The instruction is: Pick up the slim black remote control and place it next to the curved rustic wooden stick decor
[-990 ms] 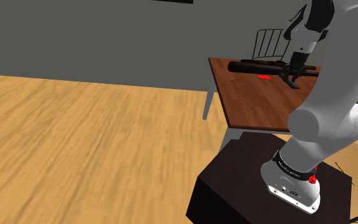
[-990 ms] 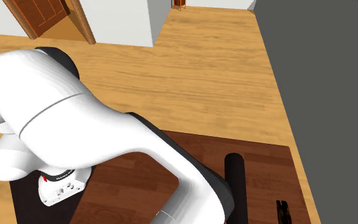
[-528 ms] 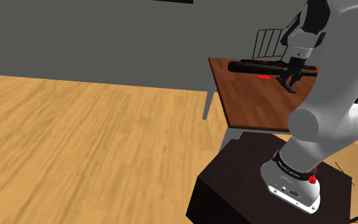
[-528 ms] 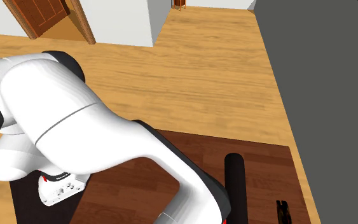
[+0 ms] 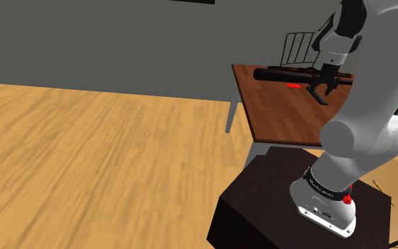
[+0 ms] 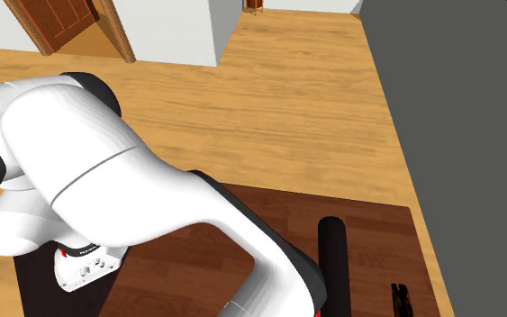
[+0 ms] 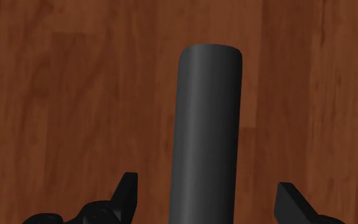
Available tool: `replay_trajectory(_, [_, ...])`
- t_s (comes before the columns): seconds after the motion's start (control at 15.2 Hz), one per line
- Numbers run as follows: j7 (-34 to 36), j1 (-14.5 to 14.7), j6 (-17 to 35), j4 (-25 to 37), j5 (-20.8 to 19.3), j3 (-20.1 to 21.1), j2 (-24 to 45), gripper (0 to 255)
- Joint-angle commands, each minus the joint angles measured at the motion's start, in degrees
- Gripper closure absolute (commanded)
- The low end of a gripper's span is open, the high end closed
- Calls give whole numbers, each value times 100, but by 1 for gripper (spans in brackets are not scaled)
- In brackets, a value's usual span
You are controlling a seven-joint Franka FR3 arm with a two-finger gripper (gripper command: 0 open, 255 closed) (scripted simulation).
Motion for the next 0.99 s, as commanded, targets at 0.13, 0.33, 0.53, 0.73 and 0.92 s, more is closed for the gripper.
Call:
replay_trajectory(0.13, [0, 0, 0, 0, 0, 0, 0, 0])
replay_trajectory(0.33, [72, -5, -538, 455, -103, -57, -110, 0])
replay_trajectory(0.53, [86, -12, -683, 588, -123, -67, -128, 0])
replay_trajectory(0.73, [86, -12, -683, 589, -122, -67, -127, 0])
replay_trajectory(0.92, [86, -12, -683, 589, -122, -67, -127, 0])
